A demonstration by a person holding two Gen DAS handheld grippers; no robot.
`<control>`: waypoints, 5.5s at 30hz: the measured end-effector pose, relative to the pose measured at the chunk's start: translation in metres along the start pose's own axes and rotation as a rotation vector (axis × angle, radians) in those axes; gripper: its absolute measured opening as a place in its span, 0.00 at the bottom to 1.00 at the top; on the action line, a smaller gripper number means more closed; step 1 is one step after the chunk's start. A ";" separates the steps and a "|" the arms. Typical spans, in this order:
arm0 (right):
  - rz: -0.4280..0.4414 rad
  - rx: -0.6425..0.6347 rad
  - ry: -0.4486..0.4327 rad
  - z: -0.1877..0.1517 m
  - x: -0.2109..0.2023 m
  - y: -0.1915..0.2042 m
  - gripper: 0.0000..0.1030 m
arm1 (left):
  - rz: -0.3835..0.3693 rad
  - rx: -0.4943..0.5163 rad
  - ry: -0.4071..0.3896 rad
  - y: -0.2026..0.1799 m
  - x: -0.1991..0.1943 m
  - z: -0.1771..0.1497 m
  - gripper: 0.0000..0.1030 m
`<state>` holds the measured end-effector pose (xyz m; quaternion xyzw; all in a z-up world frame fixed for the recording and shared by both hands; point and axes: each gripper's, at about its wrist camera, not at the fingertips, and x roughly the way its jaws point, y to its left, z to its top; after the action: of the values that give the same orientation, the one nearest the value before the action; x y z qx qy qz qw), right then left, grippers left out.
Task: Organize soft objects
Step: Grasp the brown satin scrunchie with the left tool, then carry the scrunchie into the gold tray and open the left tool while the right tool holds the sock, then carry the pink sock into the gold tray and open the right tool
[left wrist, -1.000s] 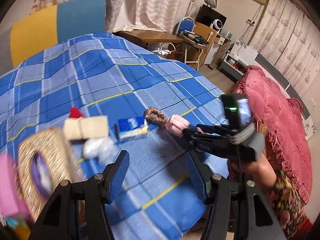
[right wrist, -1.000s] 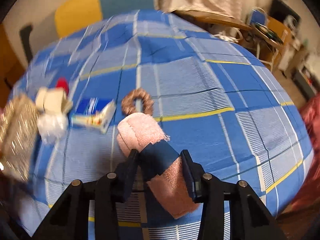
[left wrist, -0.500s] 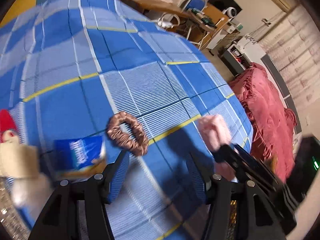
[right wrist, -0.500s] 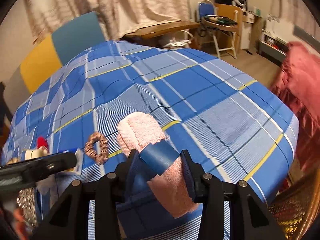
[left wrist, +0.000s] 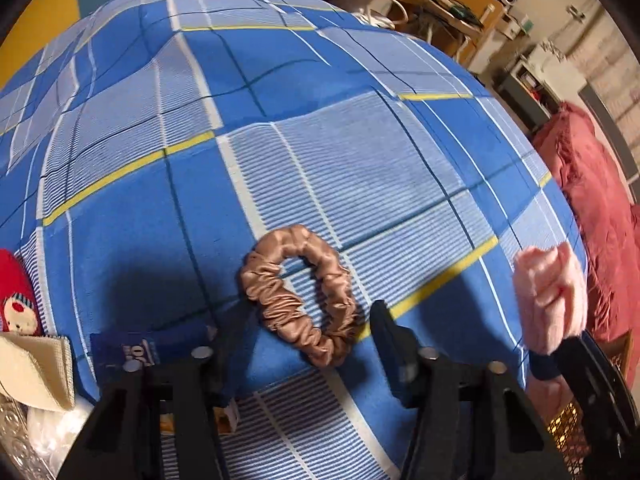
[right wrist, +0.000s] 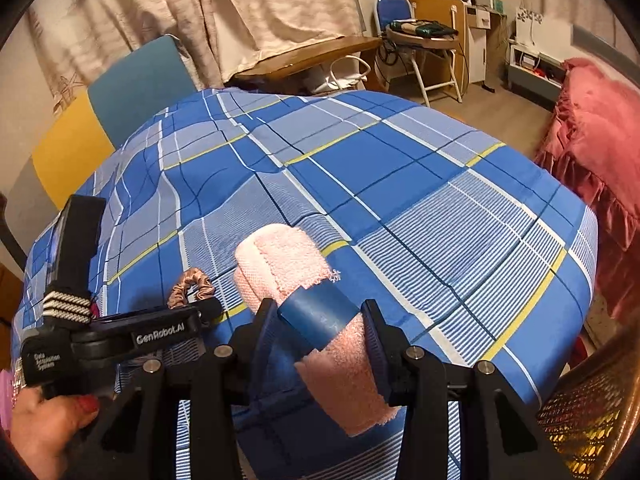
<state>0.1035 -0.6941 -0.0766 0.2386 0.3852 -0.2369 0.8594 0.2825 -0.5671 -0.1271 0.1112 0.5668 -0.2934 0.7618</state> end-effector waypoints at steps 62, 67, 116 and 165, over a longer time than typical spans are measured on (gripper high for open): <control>0.008 -0.049 -0.035 -0.007 -0.003 0.005 0.42 | -0.145 -0.536 -0.473 0.363 -0.273 -0.262 0.19; 0.044 -0.055 -0.063 -0.006 -0.010 0.007 0.42 | -0.129 -0.573 -0.389 0.381 -0.234 -0.260 0.19; 0.655 -0.524 -0.125 -0.132 -0.200 0.286 0.42 | 0.000 -0.590 -0.488 0.397 -0.301 -0.385 0.42; 0.658 -0.623 0.348 -0.331 -0.106 0.514 0.56 | 0.114 -0.756 -0.598 0.455 -0.337 -0.460 0.42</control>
<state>0.1636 -0.0765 -0.0725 0.1151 0.4800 0.2176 0.8420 0.1133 0.1371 -0.0417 -0.2316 0.3828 -0.0439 0.8932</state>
